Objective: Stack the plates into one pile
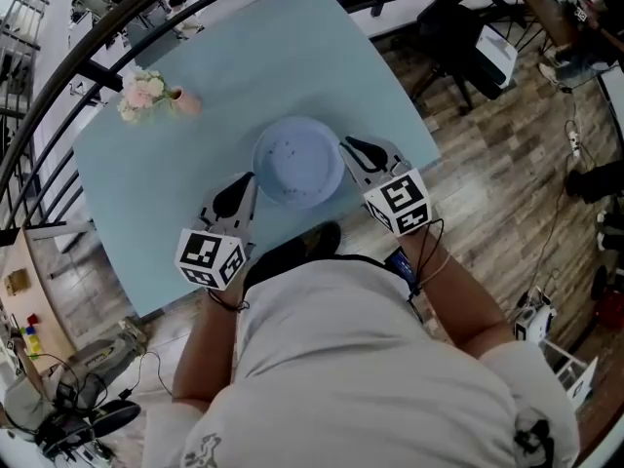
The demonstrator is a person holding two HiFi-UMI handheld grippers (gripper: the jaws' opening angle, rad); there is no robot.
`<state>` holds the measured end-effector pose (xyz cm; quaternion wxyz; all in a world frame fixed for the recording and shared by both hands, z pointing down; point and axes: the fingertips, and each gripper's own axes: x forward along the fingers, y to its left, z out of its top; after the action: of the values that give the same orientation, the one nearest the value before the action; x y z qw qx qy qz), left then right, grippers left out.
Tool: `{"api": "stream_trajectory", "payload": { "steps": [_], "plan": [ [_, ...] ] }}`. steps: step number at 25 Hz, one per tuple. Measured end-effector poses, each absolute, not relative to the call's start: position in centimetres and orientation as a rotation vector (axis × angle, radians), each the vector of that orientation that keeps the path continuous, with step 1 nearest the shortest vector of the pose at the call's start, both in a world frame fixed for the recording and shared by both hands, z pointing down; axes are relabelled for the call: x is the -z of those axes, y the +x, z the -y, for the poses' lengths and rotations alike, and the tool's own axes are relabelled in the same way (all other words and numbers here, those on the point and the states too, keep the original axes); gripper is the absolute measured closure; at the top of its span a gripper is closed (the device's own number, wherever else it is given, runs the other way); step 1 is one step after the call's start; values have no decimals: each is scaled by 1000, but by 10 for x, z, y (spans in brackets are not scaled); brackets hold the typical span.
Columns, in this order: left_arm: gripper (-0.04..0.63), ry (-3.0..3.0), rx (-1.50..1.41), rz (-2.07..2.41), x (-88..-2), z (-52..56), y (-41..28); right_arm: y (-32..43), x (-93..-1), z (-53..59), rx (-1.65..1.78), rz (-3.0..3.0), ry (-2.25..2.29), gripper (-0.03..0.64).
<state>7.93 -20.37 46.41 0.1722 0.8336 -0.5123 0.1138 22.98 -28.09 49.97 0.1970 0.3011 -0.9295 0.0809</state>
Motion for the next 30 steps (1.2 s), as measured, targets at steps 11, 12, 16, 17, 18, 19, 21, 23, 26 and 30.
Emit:
{"api": "stream_trajectory", "payload": {
  "steps": [11,12,16,17,18,19,21,23,26,30],
  "plan": [
    [591,2526,-185,1410,-404,156,51,207,-449,208,-154,2678,932,611],
    [591,2537,-180,1399,-401,150,48,203,-445,201,-154,2681,940,611],
    [591,2554,-166,1371,-393,120,23,182,-424,171,-82,2702,976,611],
    [591,2557,-168,1364,-392,112,16,177,-419,163,-62,2707,997,612],
    [591,2564,-171,1359,-391,104,9,172,-414,154,-46,2710,1018,612],
    [591,2572,-172,1355,-390,96,1,166,-410,146,-32,2712,1036,612],
    [591,2586,-166,1346,-388,80,-14,152,-406,128,-23,2709,1057,612],
    [591,2590,-144,1321,-386,65,-28,139,-405,109,-26,2705,1071,612],
    [591,2608,-115,1288,-380,43,-44,122,-402,82,-25,2699,1091,612],
    [591,2627,-102,1281,-378,19,-61,108,-402,50,-56,2688,1098,612]
  ]
}}
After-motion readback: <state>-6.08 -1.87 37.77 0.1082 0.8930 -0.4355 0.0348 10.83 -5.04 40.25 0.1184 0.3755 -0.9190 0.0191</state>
